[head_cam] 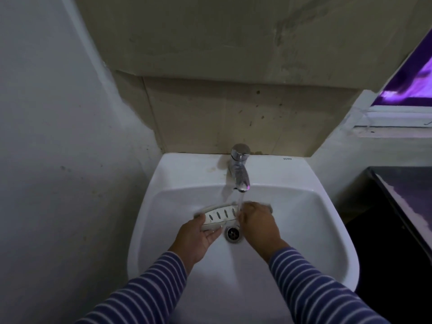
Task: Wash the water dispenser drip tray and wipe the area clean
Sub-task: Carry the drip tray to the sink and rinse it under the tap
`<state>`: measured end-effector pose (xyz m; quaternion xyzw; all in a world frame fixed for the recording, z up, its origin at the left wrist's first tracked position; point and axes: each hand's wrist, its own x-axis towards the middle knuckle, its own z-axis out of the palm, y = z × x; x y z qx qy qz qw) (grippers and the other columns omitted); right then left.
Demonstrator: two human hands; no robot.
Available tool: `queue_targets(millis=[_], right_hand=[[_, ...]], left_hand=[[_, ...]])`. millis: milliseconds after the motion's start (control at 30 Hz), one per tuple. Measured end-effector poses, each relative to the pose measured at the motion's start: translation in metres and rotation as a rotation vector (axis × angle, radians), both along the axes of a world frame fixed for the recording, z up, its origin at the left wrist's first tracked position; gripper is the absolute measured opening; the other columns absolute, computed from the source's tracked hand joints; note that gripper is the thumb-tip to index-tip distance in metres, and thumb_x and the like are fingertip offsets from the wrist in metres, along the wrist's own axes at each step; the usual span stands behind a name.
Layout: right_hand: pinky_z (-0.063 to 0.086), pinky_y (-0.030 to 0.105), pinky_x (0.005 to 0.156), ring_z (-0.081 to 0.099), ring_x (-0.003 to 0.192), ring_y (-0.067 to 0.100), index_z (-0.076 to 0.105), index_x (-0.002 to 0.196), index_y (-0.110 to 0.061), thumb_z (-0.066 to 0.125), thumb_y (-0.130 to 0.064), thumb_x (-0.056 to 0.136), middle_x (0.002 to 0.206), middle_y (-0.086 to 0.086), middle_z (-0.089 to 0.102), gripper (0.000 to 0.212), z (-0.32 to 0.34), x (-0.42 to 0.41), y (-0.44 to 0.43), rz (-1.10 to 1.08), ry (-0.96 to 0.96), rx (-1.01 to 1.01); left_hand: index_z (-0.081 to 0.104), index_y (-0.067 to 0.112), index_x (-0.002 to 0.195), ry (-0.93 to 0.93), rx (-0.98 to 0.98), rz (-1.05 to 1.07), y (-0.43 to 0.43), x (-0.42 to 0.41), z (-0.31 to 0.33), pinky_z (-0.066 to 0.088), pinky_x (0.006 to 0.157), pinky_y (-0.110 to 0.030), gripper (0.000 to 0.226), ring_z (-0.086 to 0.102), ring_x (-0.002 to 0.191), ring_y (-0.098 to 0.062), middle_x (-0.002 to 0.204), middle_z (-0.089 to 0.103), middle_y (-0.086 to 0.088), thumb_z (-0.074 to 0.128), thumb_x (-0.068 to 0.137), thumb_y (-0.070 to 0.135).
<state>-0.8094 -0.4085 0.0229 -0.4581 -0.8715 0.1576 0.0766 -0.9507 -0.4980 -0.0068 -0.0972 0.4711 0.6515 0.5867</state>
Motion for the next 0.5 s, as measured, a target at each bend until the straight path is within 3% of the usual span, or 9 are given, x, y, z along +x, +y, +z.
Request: queue_targets(millis=[67,133,233,300,367,500], right_hand=[[0.046,0.034,0.087,0.057,0.093,0.026,0.064,0.099,-0.011,0.048,-0.027,0.093,0.100,0.007,0.064,0.023,0.002,-0.008,-0.003,0.061,-0.151,0.122],[0.047,0.034,0.083,0.059,0.090,0.025,0.067,0.099,-0.013,0.058,-0.026,0.087,0.096,0.005,0.067,0.020,0.000,-0.024,-0.015,0.256,-0.176,0.199],[0.044,0.033,0.084,0.059,0.088,0.028,0.068,0.100,-0.005,0.054,-0.013,0.084,0.095,0.012,0.068,0.023,0.003,-0.036,-0.024,0.422,-0.008,0.004],[0.045,0.035,0.083,0.060,0.086,0.030,0.069,0.093,-0.001,0.051,-0.010,0.087,0.093,0.016,0.068,0.020,0.005,-0.030,-0.015,0.383,0.071,-0.044],[0.047,0.035,0.083,0.059,0.090,0.028,0.069,0.098,-0.005,0.046,-0.017,0.094,0.098,0.013,0.067,0.026,0.003,-0.016,-0.001,0.270,0.019,0.015],[0.045,0.030,0.081,0.054,0.093,0.025,0.067,0.110,-0.013,0.040,-0.020,0.097,0.101,0.009,0.063,0.031,-0.002,0.007,0.016,-0.014,-0.063,0.055]], left_hand=[[0.055,-0.003,0.117,-0.008,0.012,-0.026,0.000,0.005,0.001,0.055,0.073,-0.040,0.030,0.065,0.097,-0.036,0.113,0.064,-0.026,0.042,0.102,0.019],[0.057,-0.001,0.120,-0.041,0.051,-0.066,0.001,0.011,0.004,0.056,0.075,-0.041,0.037,0.064,0.103,-0.035,0.117,0.065,-0.026,0.040,0.102,0.026],[0.057,0.000,0.123,-0.085,0.107,-0.140,0.003,0.014,0.005,0.055,0.083,-0.041,0.048,0.061,0.114,-0.034,0.121,0.064,-0.025,0.035,0.102,0.036],[0.059,-0.001,0.119,-0.056,0.077,-0.111,0.002,0.011,0.003,0.056,0.078,-0.041,0.046,0.067,0.103,-0.034,0.112,0.068,-0.025,0.039,0.101,0.036],[0.059,0.001,0.111,-0.016,0.024,-0.050,0.001,0.003,-0.001,0.058,0.067,-0.039,0.038,0.072,0.086,-0.032,0.100,0.071,-0.023,0.045,0.099,0.034],[0.058,0.003,0.113,0.018,-0.005,-0.010,-0.004,-0.011,-0.012,0.058,0.066,-0.038,0.029,0.069,0.093,-0.033,0.107,0.067,-0.022,0.050,0.098,0.027]])
